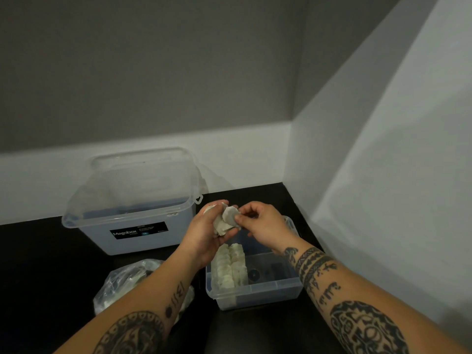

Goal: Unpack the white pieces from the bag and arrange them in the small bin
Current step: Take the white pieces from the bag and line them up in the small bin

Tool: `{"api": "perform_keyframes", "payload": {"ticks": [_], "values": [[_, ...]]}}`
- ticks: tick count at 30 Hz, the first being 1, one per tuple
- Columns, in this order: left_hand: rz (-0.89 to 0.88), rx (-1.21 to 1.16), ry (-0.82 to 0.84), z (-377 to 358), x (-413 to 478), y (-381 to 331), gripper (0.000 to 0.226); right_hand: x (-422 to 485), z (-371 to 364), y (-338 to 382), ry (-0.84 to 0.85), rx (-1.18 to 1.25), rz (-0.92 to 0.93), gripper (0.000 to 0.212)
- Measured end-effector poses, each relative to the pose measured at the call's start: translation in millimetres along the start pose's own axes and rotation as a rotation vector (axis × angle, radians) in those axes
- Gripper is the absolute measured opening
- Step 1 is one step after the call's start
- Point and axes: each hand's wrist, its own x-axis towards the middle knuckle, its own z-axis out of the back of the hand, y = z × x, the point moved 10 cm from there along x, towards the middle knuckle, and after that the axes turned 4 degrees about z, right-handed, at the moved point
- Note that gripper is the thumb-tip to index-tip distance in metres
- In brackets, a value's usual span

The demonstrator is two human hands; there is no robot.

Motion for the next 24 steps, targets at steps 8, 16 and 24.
{"api": "perform_keyframes", "payload": {"ticks": [8, 16, 24], "values": [[0.015, 0.003, -0.028, 6, -1, 3, 0.016, 0, 2, -8, -0.114, 0.169, -0.054, 0.017], [-0.201, 0.320, -0.165, 17, -1, -17, 0.008, -3, -9, -17, 0.011, 0.206, -0.069, 0.031], [-0.301, 0.492, -0.188, 9, -2, -25, 0.015, -4, -8, -18, 0.019, 0.071, -0.030, 0.014]]}}
